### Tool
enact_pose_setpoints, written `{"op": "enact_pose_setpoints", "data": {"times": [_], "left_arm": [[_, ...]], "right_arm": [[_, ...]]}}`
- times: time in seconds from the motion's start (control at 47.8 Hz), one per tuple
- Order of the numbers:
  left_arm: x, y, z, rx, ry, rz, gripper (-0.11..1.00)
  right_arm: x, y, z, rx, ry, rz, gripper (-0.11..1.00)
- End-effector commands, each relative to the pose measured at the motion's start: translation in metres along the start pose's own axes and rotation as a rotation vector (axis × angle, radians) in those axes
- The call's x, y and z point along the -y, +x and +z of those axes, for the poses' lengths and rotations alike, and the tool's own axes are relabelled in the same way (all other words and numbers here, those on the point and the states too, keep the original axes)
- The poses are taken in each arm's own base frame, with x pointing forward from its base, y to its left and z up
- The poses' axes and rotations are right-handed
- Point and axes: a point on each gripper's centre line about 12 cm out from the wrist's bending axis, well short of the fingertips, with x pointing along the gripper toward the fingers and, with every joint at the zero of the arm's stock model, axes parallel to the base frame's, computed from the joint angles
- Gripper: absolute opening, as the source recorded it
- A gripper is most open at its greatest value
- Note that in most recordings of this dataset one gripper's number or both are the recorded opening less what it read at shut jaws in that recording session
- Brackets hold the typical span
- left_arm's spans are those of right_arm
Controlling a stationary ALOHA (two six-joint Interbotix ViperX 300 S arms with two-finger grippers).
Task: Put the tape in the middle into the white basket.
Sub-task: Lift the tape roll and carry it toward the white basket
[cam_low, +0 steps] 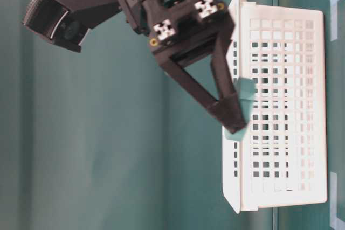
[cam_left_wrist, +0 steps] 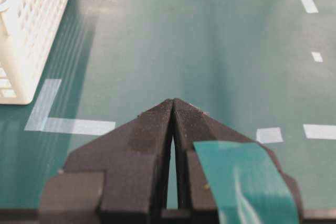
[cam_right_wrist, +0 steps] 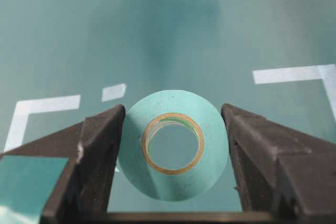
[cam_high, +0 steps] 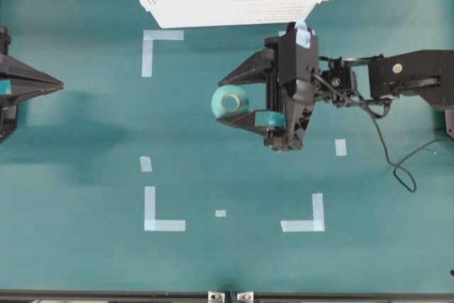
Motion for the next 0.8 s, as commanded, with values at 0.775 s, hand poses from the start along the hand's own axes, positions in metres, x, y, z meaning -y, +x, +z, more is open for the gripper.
{"op": "enact_pose_setpoints", "data": {"times": [0.775], "left_arm": [[0.0, 0.0, 0.005, 0.011, -0.001, 0.004, -0.11]], "right_arm": [[0.041, -0.022, 0.034, 0.074, 0.034, -0.103, 0.65]]}}
